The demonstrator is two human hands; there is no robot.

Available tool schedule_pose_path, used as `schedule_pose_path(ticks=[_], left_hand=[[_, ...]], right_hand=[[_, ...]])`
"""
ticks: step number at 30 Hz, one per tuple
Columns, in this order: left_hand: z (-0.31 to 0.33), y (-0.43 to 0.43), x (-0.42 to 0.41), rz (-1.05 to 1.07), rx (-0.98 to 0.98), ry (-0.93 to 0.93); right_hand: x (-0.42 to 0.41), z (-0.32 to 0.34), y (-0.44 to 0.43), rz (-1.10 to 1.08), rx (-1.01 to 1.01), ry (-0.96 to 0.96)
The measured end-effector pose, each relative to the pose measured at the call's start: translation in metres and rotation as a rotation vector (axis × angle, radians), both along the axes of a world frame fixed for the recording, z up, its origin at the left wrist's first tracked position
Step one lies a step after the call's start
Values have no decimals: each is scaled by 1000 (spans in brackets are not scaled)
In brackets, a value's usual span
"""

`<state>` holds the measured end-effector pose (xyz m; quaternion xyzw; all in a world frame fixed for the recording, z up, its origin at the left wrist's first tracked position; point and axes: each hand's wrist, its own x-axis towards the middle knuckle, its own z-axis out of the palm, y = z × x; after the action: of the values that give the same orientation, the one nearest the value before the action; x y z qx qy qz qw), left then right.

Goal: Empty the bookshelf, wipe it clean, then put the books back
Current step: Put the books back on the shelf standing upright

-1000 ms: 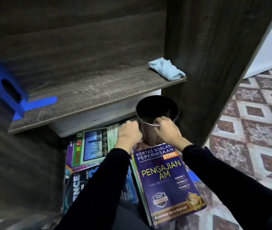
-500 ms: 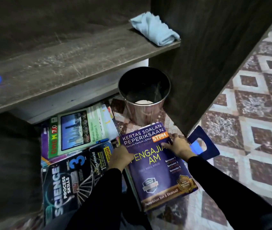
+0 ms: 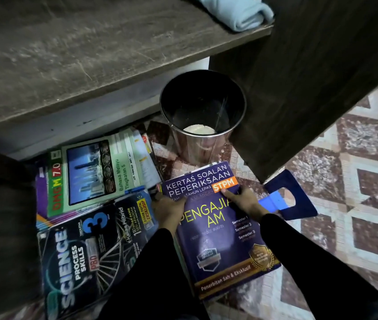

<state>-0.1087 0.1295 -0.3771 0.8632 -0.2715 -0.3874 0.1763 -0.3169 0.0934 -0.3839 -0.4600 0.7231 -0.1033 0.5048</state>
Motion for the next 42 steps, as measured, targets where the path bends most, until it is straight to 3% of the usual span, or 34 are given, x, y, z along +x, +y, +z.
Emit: schedule_pose_path(ticks=[5, 11, 16, 19, 24, 32, 42], left_hand=[[-12, -5, 9, -5, 71, -28], [-15, -9, 11, 145, 41, 61], [-4, -5, 9, 148, -170, 74], [11, -3, 0, 197, -373, 207], [46, 4, -19, 192, -463, 204], [121, 9, -25, 40, -603, 204], [308, 9, 18, -91, -1182, 137]], right_hand=[[-2, -4, -5, -82, 39, -11], [0, -7, -1, -106, 8, 13], [1, -3, 8, -183, -87, 22], [1, 13, 15, -232, -144, 75], [-7, 38, 28, -312, -256, 62], [-10, 111, 52, -486, -478, -66], [35, 271, 33, -599, -909, -406]])
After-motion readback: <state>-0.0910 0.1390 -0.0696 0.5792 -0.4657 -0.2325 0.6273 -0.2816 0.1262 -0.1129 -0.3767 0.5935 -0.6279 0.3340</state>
